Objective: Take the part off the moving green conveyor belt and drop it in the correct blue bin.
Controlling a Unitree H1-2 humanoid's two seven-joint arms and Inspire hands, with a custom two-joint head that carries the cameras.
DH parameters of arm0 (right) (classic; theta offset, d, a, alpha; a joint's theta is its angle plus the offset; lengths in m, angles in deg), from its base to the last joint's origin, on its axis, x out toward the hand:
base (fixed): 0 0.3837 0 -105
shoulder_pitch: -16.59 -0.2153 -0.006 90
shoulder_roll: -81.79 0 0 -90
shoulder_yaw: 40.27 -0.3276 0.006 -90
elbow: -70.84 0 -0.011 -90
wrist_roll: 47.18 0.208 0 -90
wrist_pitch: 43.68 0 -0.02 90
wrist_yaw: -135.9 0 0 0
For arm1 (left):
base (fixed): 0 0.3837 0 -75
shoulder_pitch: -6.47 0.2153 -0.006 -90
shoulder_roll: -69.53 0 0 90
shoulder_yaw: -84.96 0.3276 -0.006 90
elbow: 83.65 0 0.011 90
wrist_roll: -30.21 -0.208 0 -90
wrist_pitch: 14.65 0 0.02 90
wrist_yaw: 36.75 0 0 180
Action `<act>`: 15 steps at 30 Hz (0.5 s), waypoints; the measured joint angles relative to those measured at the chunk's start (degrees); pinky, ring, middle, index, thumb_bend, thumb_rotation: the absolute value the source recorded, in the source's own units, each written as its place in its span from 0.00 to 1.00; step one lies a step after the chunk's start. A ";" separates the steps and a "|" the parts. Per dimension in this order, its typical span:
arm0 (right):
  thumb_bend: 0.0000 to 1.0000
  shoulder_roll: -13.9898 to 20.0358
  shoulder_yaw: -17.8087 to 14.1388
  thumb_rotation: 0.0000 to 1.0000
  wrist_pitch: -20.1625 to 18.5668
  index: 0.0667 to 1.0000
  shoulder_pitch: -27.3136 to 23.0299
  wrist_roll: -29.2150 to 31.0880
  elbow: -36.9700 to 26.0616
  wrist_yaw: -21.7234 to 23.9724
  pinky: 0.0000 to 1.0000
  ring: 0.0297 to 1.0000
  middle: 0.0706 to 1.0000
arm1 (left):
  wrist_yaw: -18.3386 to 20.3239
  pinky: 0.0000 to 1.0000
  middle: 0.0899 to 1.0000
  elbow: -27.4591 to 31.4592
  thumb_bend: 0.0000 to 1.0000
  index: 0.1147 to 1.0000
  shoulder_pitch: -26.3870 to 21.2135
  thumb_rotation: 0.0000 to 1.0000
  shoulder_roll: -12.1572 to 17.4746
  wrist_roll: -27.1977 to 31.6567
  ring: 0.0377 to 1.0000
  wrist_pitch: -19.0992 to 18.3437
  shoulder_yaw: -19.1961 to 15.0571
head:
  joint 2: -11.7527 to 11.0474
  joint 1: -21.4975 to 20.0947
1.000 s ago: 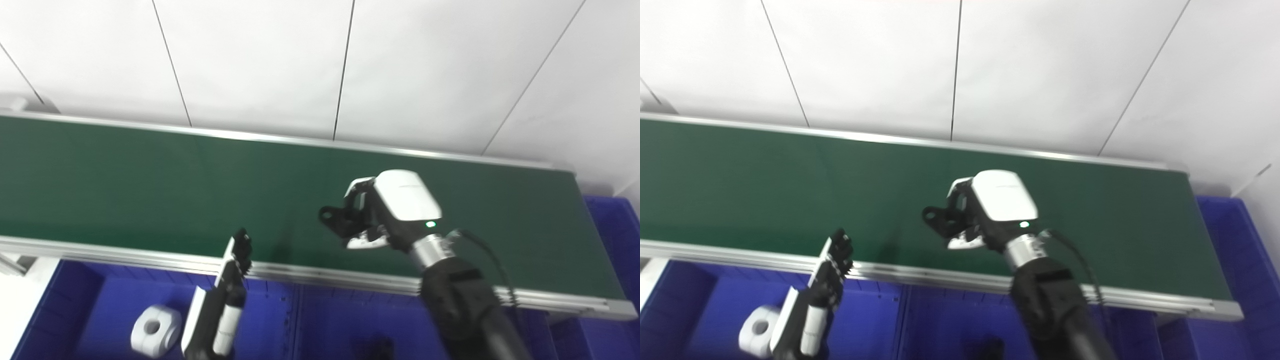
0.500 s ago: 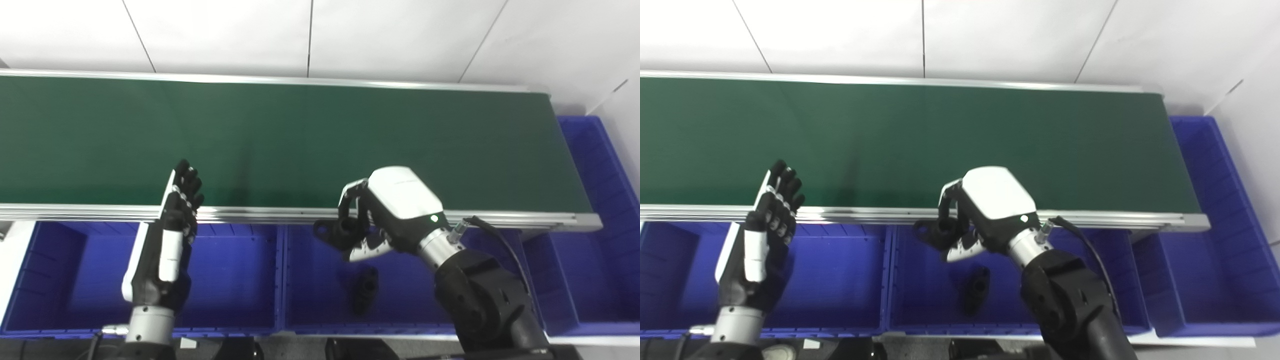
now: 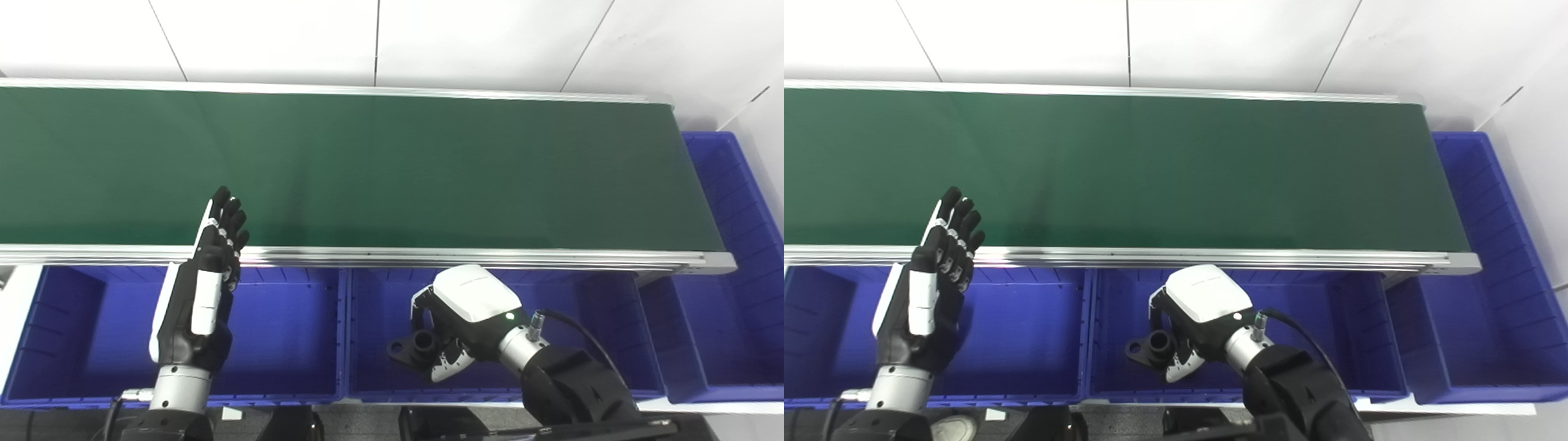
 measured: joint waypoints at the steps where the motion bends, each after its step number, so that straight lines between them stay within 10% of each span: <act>1: 0.51 0.01 -0.35 0.15 0.50 0.45 0.05 0.04 0.75 -1.51 0.22 0.28 0.35 | 0.00 1.00 1.00 -0.05 0.65 1.00 0.05 0.95 0.00 -0.28 1.00 0.03 0.21 | -0.35 0.36; 7: 0.52 -0.07 -1.59 0.16 1.02 0.46 0.94 -0.47 3.69 -7.43 0.34 0.43 0.51 | 0.00 1.00 1.00 -0.85 0.66 1.00 1.04 0.95 -0.25 -1.56 1.00 0.50 0.66 | -1.32 1.50; 10: 0.84 -0.23 -1.66 0.42 1.01 0.67 1.07 -1.87 4.25 -7.49 0.41 0.52 0.61 | 0.01 1.00 1.00 -1.28 0.66 1.00 1.28 0.94 -0.53 -1.91 1.00 0.84 0.89 | -1.76 2.11; 15: 0.97 -0.75 -2.37 0.54 1.01 0.73 1.18 -2.59 4.22 -7.58 0.49 0.60 0.69 | 0.05 1.00 1.00 -1.34 0.66 1.00 1.39 0.92 -0.69 -1.98 0.99 2.53 1.01 | -2.38 2.64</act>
